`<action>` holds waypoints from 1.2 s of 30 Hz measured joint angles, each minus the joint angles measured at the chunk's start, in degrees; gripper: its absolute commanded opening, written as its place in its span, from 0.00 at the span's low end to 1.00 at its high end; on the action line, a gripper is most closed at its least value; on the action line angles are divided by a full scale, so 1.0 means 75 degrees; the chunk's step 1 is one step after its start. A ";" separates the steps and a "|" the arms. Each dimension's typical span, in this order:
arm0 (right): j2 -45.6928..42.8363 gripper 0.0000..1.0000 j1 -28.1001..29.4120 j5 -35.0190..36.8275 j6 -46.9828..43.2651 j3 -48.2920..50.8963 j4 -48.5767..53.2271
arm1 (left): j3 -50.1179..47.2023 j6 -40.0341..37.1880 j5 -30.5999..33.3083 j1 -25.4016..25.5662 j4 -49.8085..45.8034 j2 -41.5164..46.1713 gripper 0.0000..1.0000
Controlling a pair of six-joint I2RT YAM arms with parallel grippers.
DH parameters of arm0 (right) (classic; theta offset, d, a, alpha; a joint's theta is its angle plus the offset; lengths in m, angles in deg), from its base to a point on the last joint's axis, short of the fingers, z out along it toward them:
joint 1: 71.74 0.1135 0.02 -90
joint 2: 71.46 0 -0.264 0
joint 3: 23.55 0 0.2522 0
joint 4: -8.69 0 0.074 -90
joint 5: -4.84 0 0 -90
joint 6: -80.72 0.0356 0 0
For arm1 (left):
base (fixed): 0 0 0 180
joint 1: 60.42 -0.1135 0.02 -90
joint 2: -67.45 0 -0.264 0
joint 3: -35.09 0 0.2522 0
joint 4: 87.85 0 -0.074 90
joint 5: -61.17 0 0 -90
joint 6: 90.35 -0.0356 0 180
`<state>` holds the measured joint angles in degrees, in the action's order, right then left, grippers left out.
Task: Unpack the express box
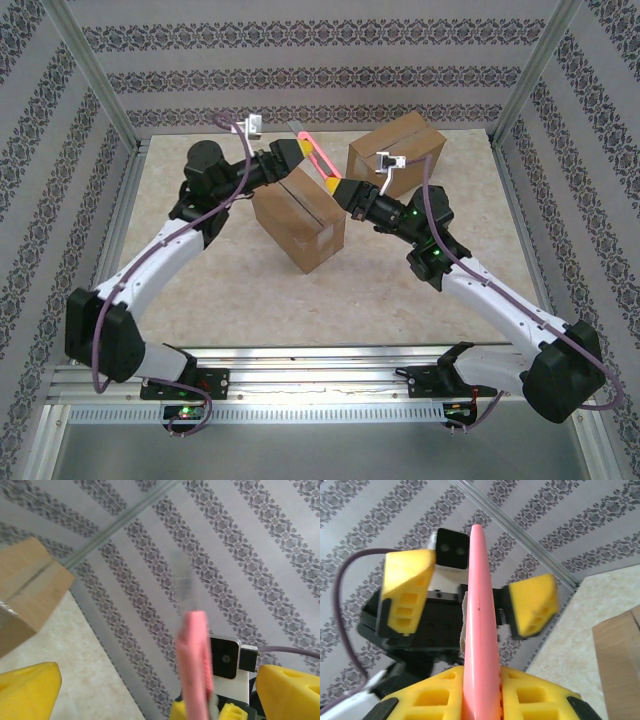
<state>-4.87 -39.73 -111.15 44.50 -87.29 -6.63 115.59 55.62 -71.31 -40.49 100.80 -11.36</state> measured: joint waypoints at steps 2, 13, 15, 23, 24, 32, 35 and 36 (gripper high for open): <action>0.0000 0.00 0.0000 0.0079 -0.0230 -0.0122 0.0376 | 0.0050 -0.0493 0.0289 -0.0134 -0.0895 0.0495 1.00; 0.0627 0.00 0.0114 0.0822 -0.2276 -0.2060 0.3363 | 0.0988 -0.2183 0.2763 -0.0329 -0.5986 0.1906 0.86; 0.0903 0.00 0.0207 0.1110 -0.2821 -0.2661 0.4121 | 0.0880 -0.2200 0.3098 -0.0373 -0.6528 0.1804 0.85; 0.2069 0.00 0.0667 0.2384 -0.4765 -0.4677 0.6388 | -0.0207 -0.1702 0.3290 -0.0676 -0.6525 0.0985 0.84; 0.2206 0.00 0.0685 0.2518 -0.4980 -0.4849 0.6598 | -0.0347 -0.1609 0.3235 -0.0688 -0.6356 0.0854 0.84; 0.2815 0.00 0.0702 0.3083 -0.5872 -0.5272 0.7344 | -0.1425 -0.0778 0.2521 -0.0711 -0.4613 0.0230 0.87; 0.2973 0.00 0.0702 0.3127 -0.6033 -0.5272 0.7417 | -0.1684 -0.0525 0.2328 -0.0717 -0.3978 0.0082 0.87; 0.3022 0.00 0.0702 0.3130 -0.6056 -0.5272 0.7420 | -0.1743 -0.0443 0.2282 -0.0717 -0.3791 0.0038 0.87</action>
<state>17.80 -34.46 -87.68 -0.92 -126.82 49.02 102.52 52.30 -54.20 -45.87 72.37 -11.07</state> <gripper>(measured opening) 0.173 0.871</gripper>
